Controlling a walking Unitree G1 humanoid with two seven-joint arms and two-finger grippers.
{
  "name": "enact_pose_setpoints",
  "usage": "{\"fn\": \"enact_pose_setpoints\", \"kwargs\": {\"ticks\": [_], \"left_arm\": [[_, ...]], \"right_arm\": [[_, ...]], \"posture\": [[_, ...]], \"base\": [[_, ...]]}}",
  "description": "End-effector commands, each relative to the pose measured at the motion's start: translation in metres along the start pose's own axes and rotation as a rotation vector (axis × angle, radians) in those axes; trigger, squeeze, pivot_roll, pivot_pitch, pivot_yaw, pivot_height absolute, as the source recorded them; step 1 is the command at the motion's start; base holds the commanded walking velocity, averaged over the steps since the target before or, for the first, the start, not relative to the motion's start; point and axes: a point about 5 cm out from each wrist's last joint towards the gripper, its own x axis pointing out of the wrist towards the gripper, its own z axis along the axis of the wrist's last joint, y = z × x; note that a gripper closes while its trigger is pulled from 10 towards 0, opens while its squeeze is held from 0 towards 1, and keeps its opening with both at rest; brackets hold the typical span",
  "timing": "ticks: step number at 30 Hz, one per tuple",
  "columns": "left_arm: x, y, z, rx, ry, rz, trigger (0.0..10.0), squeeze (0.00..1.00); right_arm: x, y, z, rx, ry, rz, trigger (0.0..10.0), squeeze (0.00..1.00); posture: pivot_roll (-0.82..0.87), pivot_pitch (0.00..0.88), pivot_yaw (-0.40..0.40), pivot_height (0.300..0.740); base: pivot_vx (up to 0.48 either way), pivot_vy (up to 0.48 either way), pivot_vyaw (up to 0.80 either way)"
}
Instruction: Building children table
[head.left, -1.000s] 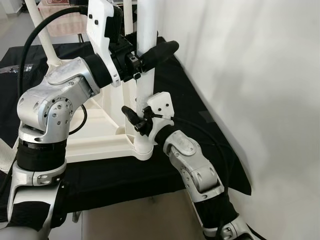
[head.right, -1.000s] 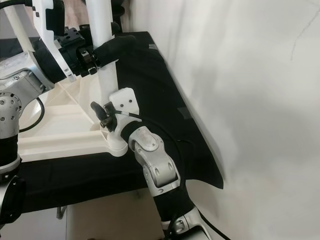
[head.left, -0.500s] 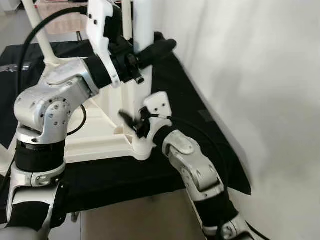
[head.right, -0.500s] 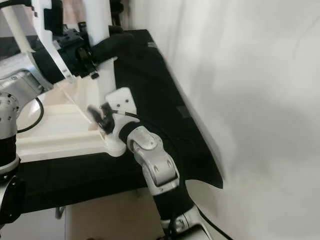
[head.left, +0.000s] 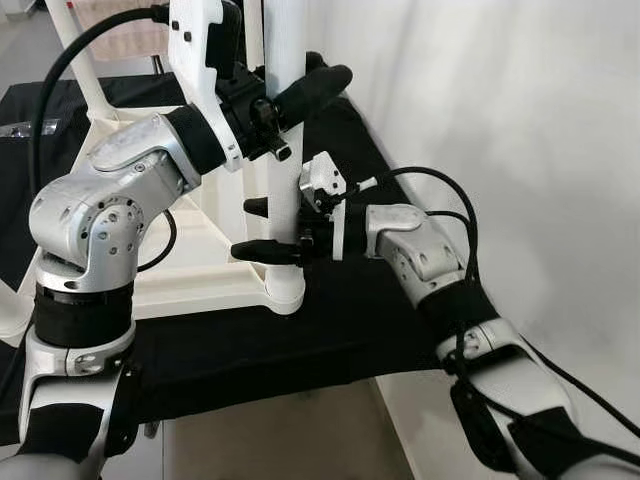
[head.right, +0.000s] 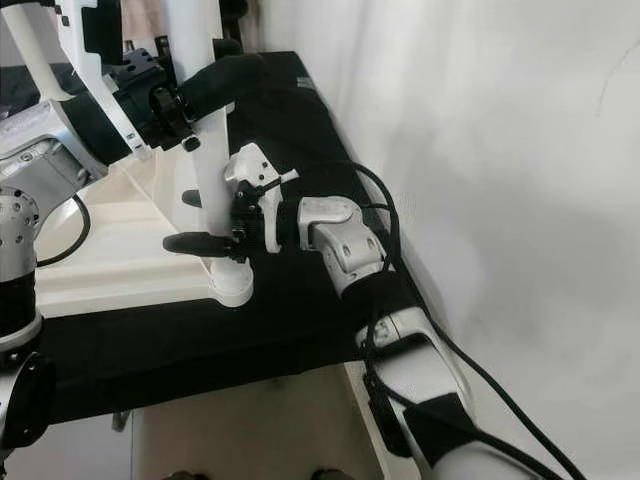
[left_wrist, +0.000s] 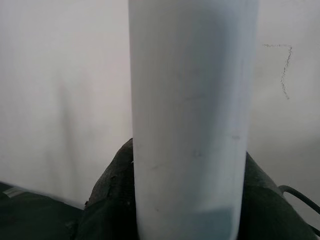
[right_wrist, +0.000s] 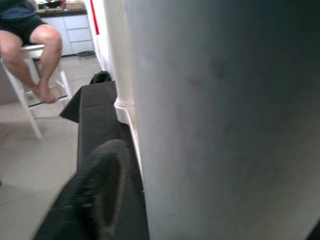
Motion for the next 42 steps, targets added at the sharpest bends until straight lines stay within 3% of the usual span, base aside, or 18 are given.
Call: {"fn": "enact_pose_setpoints", "kwargs": {"ticks": [1, 15, 16, 17, 19, 20, 22, 23, 24, 25, 27, 29, 31, 33, 35, 39, 40, 42], "left_arm": [[0.005, -0.01, -0.01, -0.033, 0.031, -0.042, 0.0, 0.0], [0.005, -0.009, -0.007, -0.034, 0.013, -0.025, 0.0, 0.0], [0.005, -0.007, -0.008, -0.046, 0.011, -0.006, 10.0, 1.0], [0.005, -0.007, -0.008, -0.046, 0.011, -0.006, 10.0, 1.0], [0.003, 0.0, -0.007, -0.033, 0.022, 0.051, 10.0, 1.0], [0.001, 0.002, -0.005, -0.03, 0.021, 0.056, 10.0, 0.0], [0.001, 0.002, -0.005, -0.03, 0.021, 0.056, 10.0, 0.0], [-0.001, 0.004, -0.005, -0.03, 0.02, 0.074, 10.0, 0.0], [-0.001, 0.004, -0.005, -0.03, 0.02, 0.074, 10.0, 0.0], [-0.002, 0.005, -0.005, -0.034, 0.02, 0.087, 10.0, 0.0], [-0.003, 0.005, -0.008, -0.032, 0.039, 0.103, 10.0, 0.0], [-0.003, 0.005, -0.009, -0.035, 0.044, 0.101, 10.0, 0.0], [-0.003, 0.005, -0.009, -0.035, 0.044, 0.101, 10.0, 0.0], [-0.004, 0.004, -0.011, -0.035, 0.052, 0.1, 10.0, 0.0], [-0.004, 0.003, -0.013, -0.034, 0.054, 0.102, 10.0, 0.0], [-0.005, 0.004, -0.012, -0.032, 0.05, 0.109, 10.0, 0.0], [-0.006, 0.004, -0.012, -0.032, 0.052, 0.112, 10.0, 0.0], [-0.008, 0.003, -0.013, -0.03, 0.057, 0.112, 10.0, 0.0]], "right_arm": [[0.012, 0.004, 0.003, -0.004, -0.019, 0.103, 0.0, 0.0], [0.01, -0.003, -0.007, -0.003, -0.03, 0.059, 0.0, 0.0], [0.01, -0.004, -0.008, -0.007, -0.024, 0.037, 0.0, 0.0], [0.01, -0.004, -0.008, -0.007, -0.024, 0.037, 0.0, 0.0], [0.01, -0.008, -0.021, 0.015, 0.038, -0.121, 0.0, 0.0], [0.011, -0.008, -0.039, 0.076, 0.117, -0.297, 0.0, 0.0], [0.011, -0.008, -0.039, 0.076, 0.117, -0.297, 0.0, 0.0], [0.013, -0.005, -0.059, 0.151, 0.166, -0.59, 0.0, 0.0], [0.013, -0.005, -0.059, 0.151, 0.166, -0.59, 0.0, 0.0], [0.015, 0.009, -0.076, 0.217, 0.201, -0.77, 0.0, 0.0], [0.028, 0.058, -0.099, 0.286, 0.219, -0.849, 0.0, 0.0], [0.033, 0.069, -0.1, 0.294, 0.202, -0.822, 0.0, 0.0], [0.033, 0.069, -0.1, 0.294, 0.202, -0.822, 0.0, 0.0], [0.036, 0.06, -0.098, 0.268, 0.185, -0.842, 0.0, 0.0], [0.037, 0.035, -0.088, 0.231, 0.158, -0.877, 0.0, 0.0], [0.037, 0.025, -0.082, 0.222, 0.145, -0.89, 0.0, 0.0], [0.037, 0.025, -0.079, 0.226, 0.154, -0.901, 10.0, 0.0], [0.037, 0.024, -0.076, 0.233, 0.155, -0.897, 10.0, 0.0]], "posture": [[0.06, 0.133, -0.07, 0.74], [0.05, 0.131, -0.068, 0.74], [0.05, 0.127, -0.069, 0.74], [0.05, 0.127, -0.069, 0.74], [0.03, 0.124, -0.077, 0.74], [0.03, 0.126, -0.083, 0.74], [0.03, 0.126, -0.083, 0.74], [0.03, 0.131, -0.093, 0.74], [0.03, 0.131, -0.093, 0.74], [0.04, 0.132, -0.098, 0.74], [0.06, 0.133, -0.097, 0.74], [0.06, 0.133, -0.097, 0.74], [0.06, 0.133, -0.097, 0.74], [0.05, 0.119, -0.09, 0.74], [0.05, 0.111, -0.099, 0.74], [0.05, 0.108, -0.101, 0.74], [0.05, 0.107, -0.098, 0.74], [0.05, 0.105, -0.098, 0.74]], "base": [[0.0, 0.0, 0.0], [0.0, 0.0, 0.0], [0.0, 0.0, 0.0], [0.0, 0.0, 0.0], [0.0, 0.0, 0.0], [0.0, 0.0, 0.0], [0.0, 0.0, 0.0], [0.0, 0.0, 0.0], [0.0, 0.0, 0.0], [0.0, 0.0, 0.0], [0.0, 0.0, 0.0], [0.0, 0.0, 0.0], [0.0, 0.0, 0.0], [0.0, 0.0, 0.0], [0.0, 0.0, 0.0], [0.0, 0.0, 0.0], [0.0, 0.0, 0.0], [0.0, 0.0, 0.0]]}}
